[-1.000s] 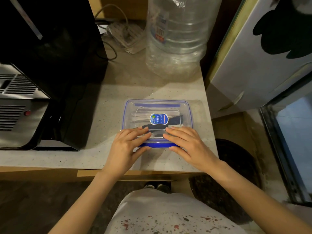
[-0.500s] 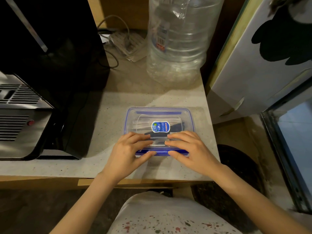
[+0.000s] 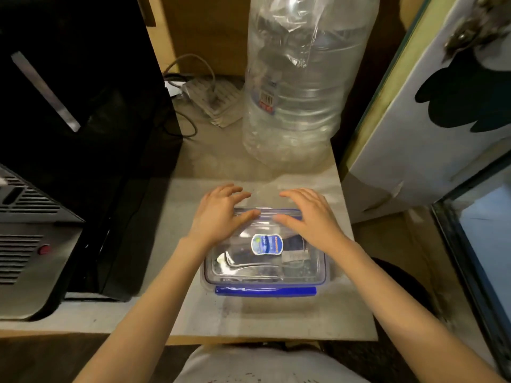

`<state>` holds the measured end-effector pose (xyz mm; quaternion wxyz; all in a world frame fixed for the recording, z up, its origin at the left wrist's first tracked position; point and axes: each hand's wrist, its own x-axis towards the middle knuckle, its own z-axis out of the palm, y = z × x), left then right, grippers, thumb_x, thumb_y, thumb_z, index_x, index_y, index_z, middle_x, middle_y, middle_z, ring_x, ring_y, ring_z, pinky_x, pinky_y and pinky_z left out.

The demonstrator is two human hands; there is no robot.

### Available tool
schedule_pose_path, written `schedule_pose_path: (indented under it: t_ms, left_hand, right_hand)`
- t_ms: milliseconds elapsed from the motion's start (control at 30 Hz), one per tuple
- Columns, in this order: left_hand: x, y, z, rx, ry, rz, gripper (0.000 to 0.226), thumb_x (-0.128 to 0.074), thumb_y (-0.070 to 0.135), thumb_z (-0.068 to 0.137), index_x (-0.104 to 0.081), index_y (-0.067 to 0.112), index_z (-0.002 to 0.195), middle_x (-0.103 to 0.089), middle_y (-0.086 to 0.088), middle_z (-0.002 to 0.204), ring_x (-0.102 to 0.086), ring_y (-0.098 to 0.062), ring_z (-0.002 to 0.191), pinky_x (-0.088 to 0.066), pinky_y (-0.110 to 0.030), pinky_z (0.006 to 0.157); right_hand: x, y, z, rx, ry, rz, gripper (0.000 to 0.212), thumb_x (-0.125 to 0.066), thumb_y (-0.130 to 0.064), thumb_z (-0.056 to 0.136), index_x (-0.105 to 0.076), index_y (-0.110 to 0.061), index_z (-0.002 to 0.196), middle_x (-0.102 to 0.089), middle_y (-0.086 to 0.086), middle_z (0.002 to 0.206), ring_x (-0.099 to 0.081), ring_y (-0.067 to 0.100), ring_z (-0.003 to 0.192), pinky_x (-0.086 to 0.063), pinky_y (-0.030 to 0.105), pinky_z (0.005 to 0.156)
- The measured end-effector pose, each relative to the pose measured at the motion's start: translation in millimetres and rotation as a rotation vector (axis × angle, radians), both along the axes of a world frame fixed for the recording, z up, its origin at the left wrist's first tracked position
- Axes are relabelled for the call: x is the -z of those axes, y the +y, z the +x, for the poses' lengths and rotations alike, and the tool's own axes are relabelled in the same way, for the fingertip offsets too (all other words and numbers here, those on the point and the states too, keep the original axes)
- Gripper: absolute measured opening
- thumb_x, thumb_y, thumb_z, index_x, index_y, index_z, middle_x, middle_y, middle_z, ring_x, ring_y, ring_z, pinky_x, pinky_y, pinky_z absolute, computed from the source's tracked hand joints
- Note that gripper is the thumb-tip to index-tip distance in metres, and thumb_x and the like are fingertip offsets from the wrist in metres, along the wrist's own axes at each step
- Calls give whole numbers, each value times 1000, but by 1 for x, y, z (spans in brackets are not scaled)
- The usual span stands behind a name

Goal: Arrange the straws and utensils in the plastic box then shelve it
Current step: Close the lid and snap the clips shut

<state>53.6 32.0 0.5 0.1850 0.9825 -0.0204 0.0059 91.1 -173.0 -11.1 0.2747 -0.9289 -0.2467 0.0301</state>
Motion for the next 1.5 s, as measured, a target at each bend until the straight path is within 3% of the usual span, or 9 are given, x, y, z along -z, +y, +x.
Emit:
schedule_pose_path:
  t_ms: [100,300,667,900,1100,1233,1300,1400,1500]
  left_hand:
    - [5,7,8,-46,172,-85,90,-35,81,57,-59,23,121,-62,-5,128,-53,-23,121,-40,-36,102]
    - [10,11,14,-151,360,-290,67,-63,69,65,-66,19,110,-71,-4,108,-63,-17,100,-43,-24,80]
    - [10,9,3,-112,30,-342,44,-79,37,69,-71,13,105,-54,4,91,-52,-10,83,-37,-19,73]
    - [5,6,3,-131,45,-414,39,-78,36,70,-73,11,99,-75,-5,99,-65,-11,88,-46,-19,80]
    - [8,7,4,-113,0,-394,31,-78,36,70,-76,12,89,-77,-5,84,-65,-12,72,-46,-16,66]
    - [9,8,3,-33,-40,-261,51,-63,59,71,-73,16,97,-76,-4,89,-67,-19,83,-52,-31,74]
    - [7,7,1,-15,-68,-136,73,-46,71,66,-65,19,114,-71,-5,111,-62,-23,104,-48,-37,89]
    - [5,7,-7,-35,-31,-123,97,-42,80,57,-35,28,139,-40,-6,147,-35,-25,135,-29,-43,109]
    - [6,11,-22,37,0,-283,121,-49,91,41,-14,37,144,-15,-8,156,-11,-24,144,-13,-40,114]
  right_hand:
    - [1,2,11,-23,168,-96,63,-59,-56,82,-47,-22,133,-53,0,137,-47,20,125,-37,36,103]
    - [1,2,18,-18,326,-154,66,-54,-63,79,-50,-22,130,-61,3,128,-58,19,111,-50,35,93]
    - [3,3,13,-38,179,-9,48,-63,-48,81,-62,-15,116,-51,-6,102,-45,11,104,-43,31,89]
    - [-2,3,9,6,272,153,35,-67,-43,80,-68,-19,106,-68,5,94,-62,20,86,-53,41,79]
    - [-3,3,7,47,243,170,30,-68,-39,81,-71,-18,102,-69,7,89,-63,21,82,-53,39,75]
    - [-7,5,5,48,206,113,33,-65,-43,82,-70,-18,102,-74,4,91,-66,18,82,-55,41,76]
    - [-8,4,3,67,172,86,35,-64,-45,83,-70,-17,103,-74,4,91,-66,18,81,-56,39,75]
    - [-7,-2,1,150,117,55,36,-63,-48,82,-72,-15,94,-74,5,82,-66,20,75,-56,38,71]
    - [-8,-11,-2,254,104,32,39,-63,-51,81,-72,-14,89,-73,6,77,-65,21,72,-53,32,63]
